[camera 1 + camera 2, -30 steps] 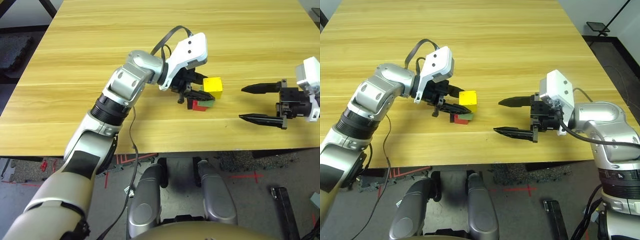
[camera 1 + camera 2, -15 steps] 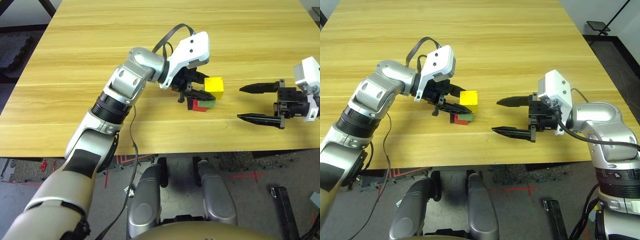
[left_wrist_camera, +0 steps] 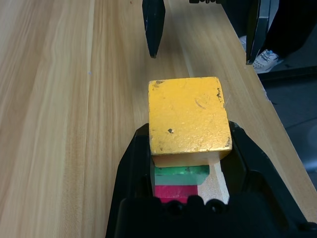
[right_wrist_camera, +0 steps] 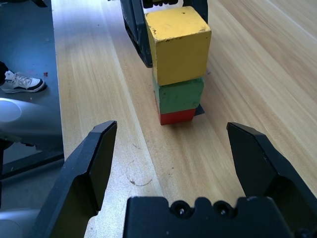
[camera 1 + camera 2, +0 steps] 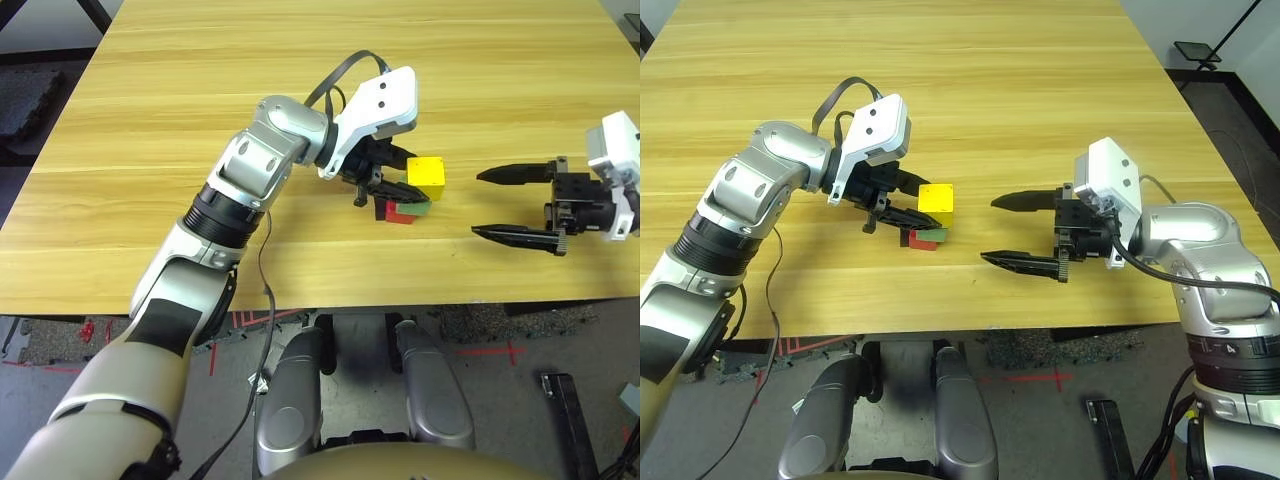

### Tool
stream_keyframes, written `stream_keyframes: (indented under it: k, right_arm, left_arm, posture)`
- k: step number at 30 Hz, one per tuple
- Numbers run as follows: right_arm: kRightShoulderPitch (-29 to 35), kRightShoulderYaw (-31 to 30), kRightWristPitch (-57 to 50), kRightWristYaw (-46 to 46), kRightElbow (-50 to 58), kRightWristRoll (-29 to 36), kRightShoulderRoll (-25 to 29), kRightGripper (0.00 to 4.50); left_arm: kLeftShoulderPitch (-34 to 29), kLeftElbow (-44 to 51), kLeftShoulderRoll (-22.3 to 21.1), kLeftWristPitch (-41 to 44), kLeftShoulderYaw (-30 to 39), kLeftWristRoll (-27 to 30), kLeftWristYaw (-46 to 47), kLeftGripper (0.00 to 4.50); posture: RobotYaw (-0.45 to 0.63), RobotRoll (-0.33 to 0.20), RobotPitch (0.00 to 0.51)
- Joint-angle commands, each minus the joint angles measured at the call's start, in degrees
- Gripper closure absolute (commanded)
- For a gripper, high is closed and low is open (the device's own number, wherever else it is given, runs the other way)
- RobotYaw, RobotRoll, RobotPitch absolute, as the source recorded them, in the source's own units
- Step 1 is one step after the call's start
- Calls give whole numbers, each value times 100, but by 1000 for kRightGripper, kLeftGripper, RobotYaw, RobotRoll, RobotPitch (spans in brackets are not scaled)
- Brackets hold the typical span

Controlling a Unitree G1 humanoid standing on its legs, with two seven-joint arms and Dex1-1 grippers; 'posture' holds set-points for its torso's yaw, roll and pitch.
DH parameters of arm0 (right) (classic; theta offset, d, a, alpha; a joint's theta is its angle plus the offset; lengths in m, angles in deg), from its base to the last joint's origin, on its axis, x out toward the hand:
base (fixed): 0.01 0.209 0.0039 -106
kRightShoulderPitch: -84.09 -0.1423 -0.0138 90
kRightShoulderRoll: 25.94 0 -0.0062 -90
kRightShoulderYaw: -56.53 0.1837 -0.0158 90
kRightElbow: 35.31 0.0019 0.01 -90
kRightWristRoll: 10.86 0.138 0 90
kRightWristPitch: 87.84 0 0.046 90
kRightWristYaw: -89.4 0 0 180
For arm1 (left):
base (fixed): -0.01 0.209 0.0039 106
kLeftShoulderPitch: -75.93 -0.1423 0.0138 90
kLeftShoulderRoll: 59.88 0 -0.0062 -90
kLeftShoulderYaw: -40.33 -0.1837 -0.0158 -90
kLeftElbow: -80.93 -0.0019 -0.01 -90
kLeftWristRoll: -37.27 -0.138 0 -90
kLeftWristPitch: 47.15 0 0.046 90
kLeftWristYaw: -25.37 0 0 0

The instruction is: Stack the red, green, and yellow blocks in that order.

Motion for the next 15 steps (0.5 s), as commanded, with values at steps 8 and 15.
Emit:
stream_keyframes:
  k: [8, 15]
  right_arm:
    - [-6, -93, -4, -11, 59, 37, -19, 0]
    - [-18, -104, -2, -18, 50, 42, -31, 0]
  left_arm:
    - [-92, -39, 12, -117, -125, -75, -98, 2536]
    - [-82, -87, 0, -173, -129, -109, -119, 1585]
  posture:
    - [176, 114, 292]
    - [179, 115, 291]
